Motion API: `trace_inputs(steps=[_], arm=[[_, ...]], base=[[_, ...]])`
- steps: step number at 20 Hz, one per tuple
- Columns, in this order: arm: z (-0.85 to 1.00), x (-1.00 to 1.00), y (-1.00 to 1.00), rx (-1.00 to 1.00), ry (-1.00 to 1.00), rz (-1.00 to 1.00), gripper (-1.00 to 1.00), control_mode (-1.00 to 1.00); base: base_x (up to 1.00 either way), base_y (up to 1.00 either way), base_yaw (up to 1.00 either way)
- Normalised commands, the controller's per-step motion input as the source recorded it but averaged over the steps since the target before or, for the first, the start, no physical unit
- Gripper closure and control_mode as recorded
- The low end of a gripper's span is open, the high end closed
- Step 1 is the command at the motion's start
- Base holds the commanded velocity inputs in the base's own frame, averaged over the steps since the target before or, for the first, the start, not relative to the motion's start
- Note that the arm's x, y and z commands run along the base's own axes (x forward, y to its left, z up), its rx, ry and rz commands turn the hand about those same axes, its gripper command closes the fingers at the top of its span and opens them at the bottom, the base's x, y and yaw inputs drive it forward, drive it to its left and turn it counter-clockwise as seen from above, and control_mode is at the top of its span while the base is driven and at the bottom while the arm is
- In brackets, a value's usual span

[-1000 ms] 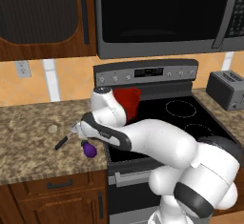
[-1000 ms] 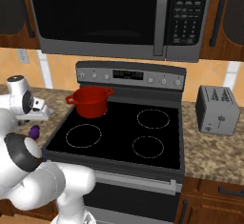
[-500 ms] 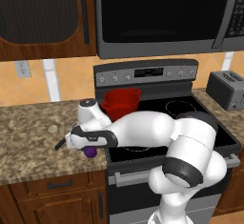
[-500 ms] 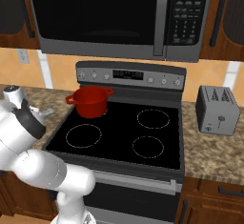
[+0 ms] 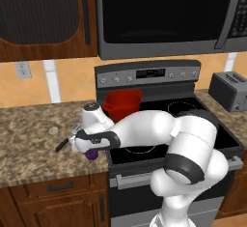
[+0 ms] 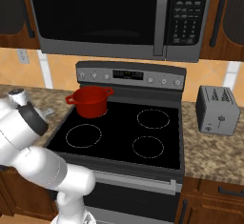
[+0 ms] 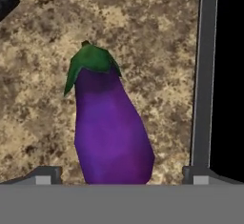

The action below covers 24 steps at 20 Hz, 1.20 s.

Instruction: Put the eggplant and garlic in the pot. Retrieve the spatula and lightly stir the vegetables in the pot.

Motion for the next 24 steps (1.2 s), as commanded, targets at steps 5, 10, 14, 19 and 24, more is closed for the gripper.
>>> trace_inputs(steps=[5,10,14,19,24], arm=[[-0.35,0.03,0.01,0.00,0.01,0.01,-1.00,-1.00],[-0.08,0.00,0.01,-0.02,0.01,0.01,1.00,-1.00],[0.39,-0.01,-0.04,-0.01,0.00,0.00,1.00,-1.00],[0.99,-0.14,-0.41,-0.03,-0.07,0.05,1.00,-1.00],[1.00,-0.19,-0.56,-0.24,-0.05,0.10,1.00,-1.00]], base=[[0.00,0.00,0.00],[0.00,0.00,0.00],[0.00,0.00,0.00],[0.00,0.00,0.00],[0.00,0.00,0.00]])
